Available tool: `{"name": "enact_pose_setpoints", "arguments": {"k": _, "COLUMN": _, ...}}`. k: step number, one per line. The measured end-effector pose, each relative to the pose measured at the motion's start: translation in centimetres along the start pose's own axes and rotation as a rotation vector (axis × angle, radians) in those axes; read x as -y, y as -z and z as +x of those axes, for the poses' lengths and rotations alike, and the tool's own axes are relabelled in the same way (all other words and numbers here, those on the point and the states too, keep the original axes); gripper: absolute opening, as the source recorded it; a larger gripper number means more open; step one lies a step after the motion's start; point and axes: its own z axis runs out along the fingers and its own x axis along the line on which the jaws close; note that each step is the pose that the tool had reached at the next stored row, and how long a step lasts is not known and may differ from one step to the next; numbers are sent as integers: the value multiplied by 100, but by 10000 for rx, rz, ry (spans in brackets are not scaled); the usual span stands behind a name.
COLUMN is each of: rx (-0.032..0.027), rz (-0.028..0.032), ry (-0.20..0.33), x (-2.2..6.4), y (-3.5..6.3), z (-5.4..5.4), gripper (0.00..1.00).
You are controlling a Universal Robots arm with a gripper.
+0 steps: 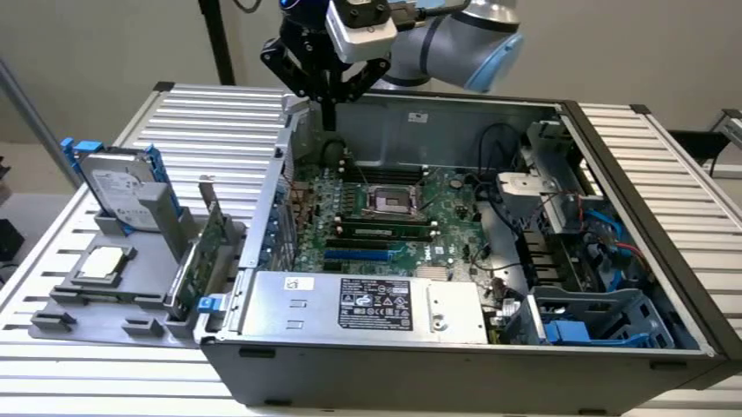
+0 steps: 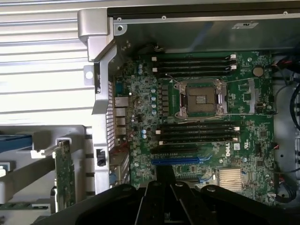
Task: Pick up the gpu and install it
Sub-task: 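Reach for the gpu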
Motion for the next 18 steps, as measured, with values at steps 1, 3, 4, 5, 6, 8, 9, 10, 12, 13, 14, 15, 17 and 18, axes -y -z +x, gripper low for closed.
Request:
{"name": "enact_pose_setpoints", "arguments": {"k": 1, "rx": 0, "rz": -1, "ry": 1, "x": 7, "y": 1, "z": 47, "gripper": 11}}
{"name": "enact_pose_setpoints", "arguments": {"k": 3, "rx": 0, "rz": 0, "ry": 0, "x": 22, "y": 2, "z": 138, "gripper": 11}}
{"name": "enact_pose_setpoints", "arguments": {"k": 4, "rx": 0, "rz": 1, "ry": 0, "x": 31, "y": 2, "z": 182, "gripper": 11}}
{"name": "enact_pose_setpoints", "arguments": {"k": 5, "rx": 1, "rz": -1, "ry": 2, "x": 41, "y": 2, "z": 226, "gripper": 11}}
{"name": "enact_pose_setpoints", "arguments": {"k": 6, "rx": 0, "rz": 0, "ry": 0, "x": 50, "y": 2, "z": 272, "gripper": 11}}
{"name": "enact_pose_setpoints", "arguments": {"k": 8, "rx": 0, "rz": 0, "ry": 0, "x": 72, "y": 1, "z": 361, "gripper": 11}}
{"name": "enact_pose_setpoints", "arguments": {"k": 9, "rx": 0, "rz": 1, "ry": 1, "x": 84, "y": 1, "z": 405, "gripper": 11}}
{"name": "enact_pose_setpoints", "arguments": {"k": 10, "rx": 0, "rz": 0, "ry": 1, "x": 96, "y": 0, "z": 449, "gripper": 11}}
{"name": "enact_pose_setpoints", "arguments": {"k": 12, "rx": 0, "rz": 0, "ry": 0, "x": 124, "y": -1, "z": 539, "gripper": 11}}
{"name": "enact_pose_setpoints", "arguments": {"k": 13, "rx": 0, "rz": 1, "ry": 1, "x": 138, "y": -1, "z": 585, "gripper": 11}}
{"name": "enact_pose_setpoints", "arguments": {"k": 14, "rx": 0, "rz": 0, "ry": 1, "x": 153, "y": -2, "z": 628, "gripper": 11}}
{"name": "enact_pose_setpoints", "arguments": {"k": 15, "rx": 1, "rz": -1, "ry": 1, "x": 169, "y": -3, "z": 672, "gripper": 11}}
{"name": "enact_pose_setpoints", "arguments": {"k": 17, "rx": 0, "rz": 1, "ry": 1, "x": 200, "y": -2, "z": 759, "gripper": 11}}
{"name": "enact_pose_setpoints", "arguments": {"k": 18, "rx": 0, "rz": 2, "ry": 0, "x": 218, "y": -3, "z": 804, "gripper": 11}}
